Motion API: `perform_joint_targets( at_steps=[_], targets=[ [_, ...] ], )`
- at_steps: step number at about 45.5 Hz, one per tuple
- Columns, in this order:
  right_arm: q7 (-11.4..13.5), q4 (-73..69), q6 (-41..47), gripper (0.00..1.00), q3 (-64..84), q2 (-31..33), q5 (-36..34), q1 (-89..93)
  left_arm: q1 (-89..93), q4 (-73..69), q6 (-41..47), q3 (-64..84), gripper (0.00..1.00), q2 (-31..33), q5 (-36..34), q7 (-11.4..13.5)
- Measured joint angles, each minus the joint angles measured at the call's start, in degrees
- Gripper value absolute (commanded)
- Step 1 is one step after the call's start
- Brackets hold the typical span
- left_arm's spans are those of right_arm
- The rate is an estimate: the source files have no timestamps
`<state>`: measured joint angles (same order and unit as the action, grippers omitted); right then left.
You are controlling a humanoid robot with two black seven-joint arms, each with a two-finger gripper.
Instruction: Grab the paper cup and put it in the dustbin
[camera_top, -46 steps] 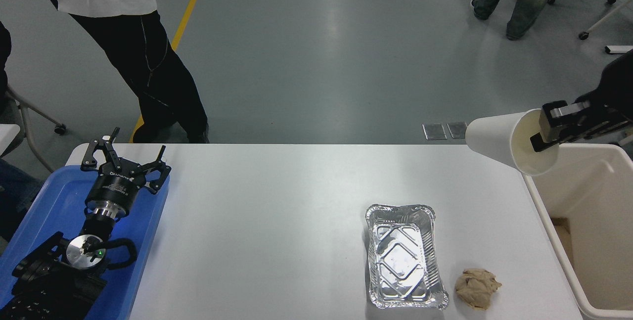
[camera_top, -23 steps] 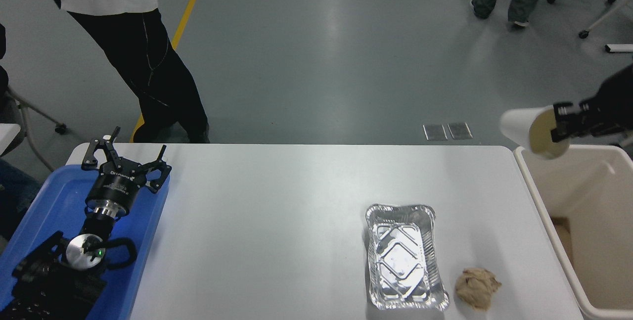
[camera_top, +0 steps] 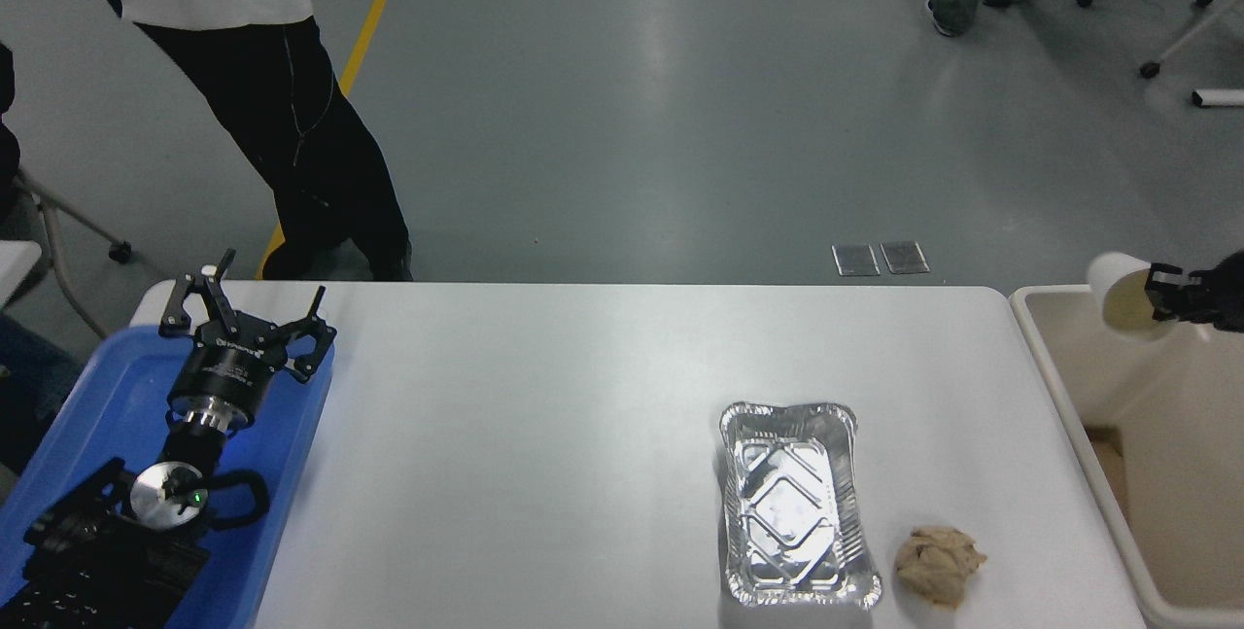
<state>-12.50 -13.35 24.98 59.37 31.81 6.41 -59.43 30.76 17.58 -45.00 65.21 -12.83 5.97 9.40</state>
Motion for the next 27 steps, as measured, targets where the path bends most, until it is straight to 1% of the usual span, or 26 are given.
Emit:
perform_joint_targets(
  at_steps=[6,7,8,14,23,24,25,26,27],
  targets=[
    [1.0,8.0,-1.8,0.0,-4.4,-2.6,-1.9,8.5,0.0,0.0,0.0,0.0,0.99,0.0,0.0,0.0],
    [1.3,8.9,-2.3,0.0,-5.1,-2.8,-2.2,9.5,0.0,0.0,0.0,0.0,0.99,0.0,0.0,0.0],
    [2.4,10.7,-3.8,0.0,-6.5,-3.5,-2.6,11.8,0.0,0.0,0.0,0.0,0.99,0.0,0.0,0.0],
    [4.9,13.3,-7.4,0.0,-8.8,-4.8,-3.3,16.6,0.0,0.0,0.0,0.0,0.99,0.0,0.0,0.0],
    [7.5,15.5,-11.5,0.0,-11.6,-7.4,-3.9,21.8,-0.1,0.0,0.0,0.1,0.99,0.0,0.0,0.0],
    [7.8,15.8,-12.0,0.02,-12.0,-7.7,-4.0,22.3,-0.1,0.0,0.0,0.1,0.99,0.0,0.0,0.0],
    [8.0,15.9,-12.4,0.23,-12.2,-7.9,-4.0,22.6,-0.1,0.0,0.0,0.1,0.99,0.0,0.0,0.0],
    [8.3,15.9,-12.8,0.49,-12.5,-8.1,-4.0,23.1,-0.1,0.0,0.0,0.1,0.99,0.0,0.0,0.0],
    [8.4,16.0,-13.0,0.72,-12.6,-8.3,-4.1,23.3,-0.1,0.0,0.0,0.1,0.99,0.0,0.0,0.0]
  ],
)
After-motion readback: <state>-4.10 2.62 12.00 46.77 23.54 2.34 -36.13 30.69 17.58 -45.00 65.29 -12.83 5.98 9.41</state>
